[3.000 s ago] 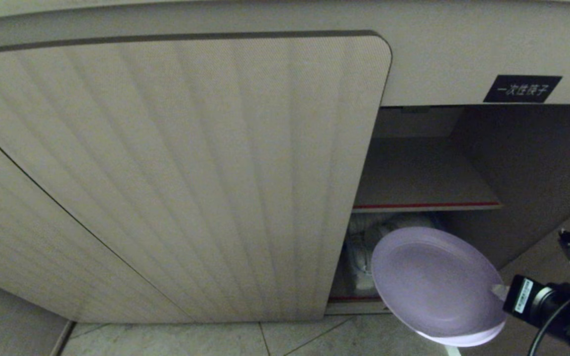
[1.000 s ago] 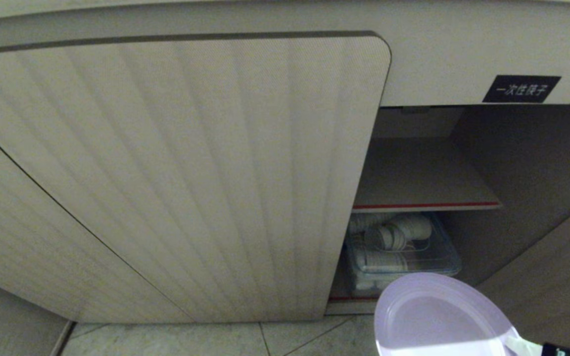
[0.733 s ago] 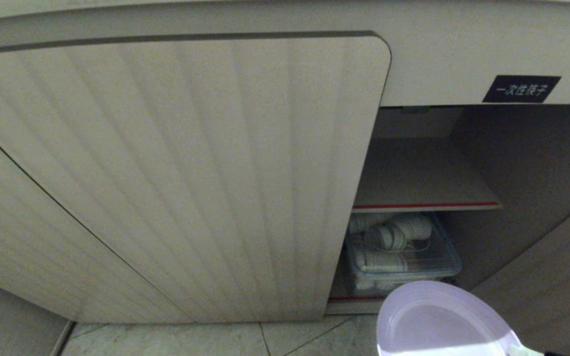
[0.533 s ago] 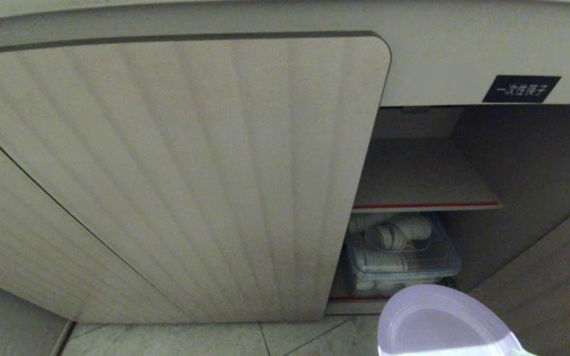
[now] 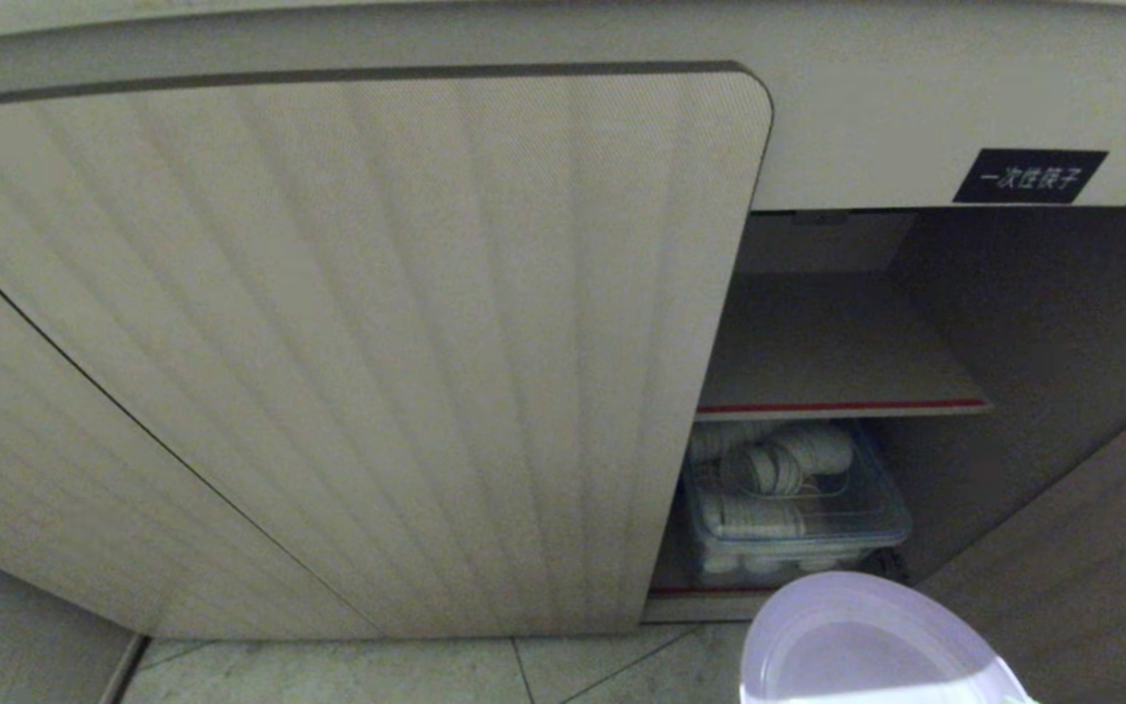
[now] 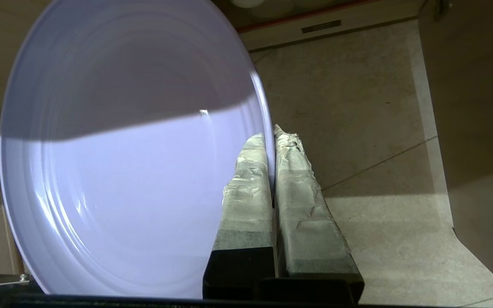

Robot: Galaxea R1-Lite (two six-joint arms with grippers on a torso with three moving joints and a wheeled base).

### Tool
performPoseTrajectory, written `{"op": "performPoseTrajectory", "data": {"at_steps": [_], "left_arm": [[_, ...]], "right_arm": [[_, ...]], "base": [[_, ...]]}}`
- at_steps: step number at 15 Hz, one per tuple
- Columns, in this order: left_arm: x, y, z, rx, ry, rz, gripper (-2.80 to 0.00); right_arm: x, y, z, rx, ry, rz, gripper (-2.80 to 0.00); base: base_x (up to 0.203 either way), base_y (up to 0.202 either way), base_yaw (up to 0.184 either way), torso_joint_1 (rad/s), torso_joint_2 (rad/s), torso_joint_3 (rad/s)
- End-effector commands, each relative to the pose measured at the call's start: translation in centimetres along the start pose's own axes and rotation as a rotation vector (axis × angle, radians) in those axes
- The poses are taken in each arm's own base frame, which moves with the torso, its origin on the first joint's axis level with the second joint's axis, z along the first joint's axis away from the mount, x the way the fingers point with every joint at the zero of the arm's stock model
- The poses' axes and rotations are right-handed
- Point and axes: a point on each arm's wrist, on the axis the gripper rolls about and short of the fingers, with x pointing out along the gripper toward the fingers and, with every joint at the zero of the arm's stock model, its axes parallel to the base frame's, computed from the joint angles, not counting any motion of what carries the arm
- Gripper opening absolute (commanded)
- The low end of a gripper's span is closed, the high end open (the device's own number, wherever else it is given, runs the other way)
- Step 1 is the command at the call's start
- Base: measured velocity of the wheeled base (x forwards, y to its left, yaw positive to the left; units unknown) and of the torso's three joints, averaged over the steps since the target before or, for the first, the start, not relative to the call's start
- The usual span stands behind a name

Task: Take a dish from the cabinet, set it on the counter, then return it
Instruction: Place it on the table

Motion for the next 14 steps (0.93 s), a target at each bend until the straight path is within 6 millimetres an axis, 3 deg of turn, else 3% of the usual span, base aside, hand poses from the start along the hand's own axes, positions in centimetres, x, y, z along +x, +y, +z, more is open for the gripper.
{"op": "performPoseTrajectory", "data": {"at_steps": [1, 14], "left_arm": [[0.0, 0.0, 0.01, -0.001, -0.001, 0.0, -2.8], [0.0, 0.0, 0.01, -0.001, -0.001, 0.0, -2.8]], "right_arm": [[-0.06, 0.03, -0.01, 0.001, -0.003, 0.005, -2.8], [-0.08, 0.0, -0.05, -0.002, 0.001, 0.003, -2.8]], "base": [[0.0, 0.0, 0.0, 0.0, 0.0, 0.0], [0.0, 0.0, 0.0, 0.0, 0.0, 0.0]]}}
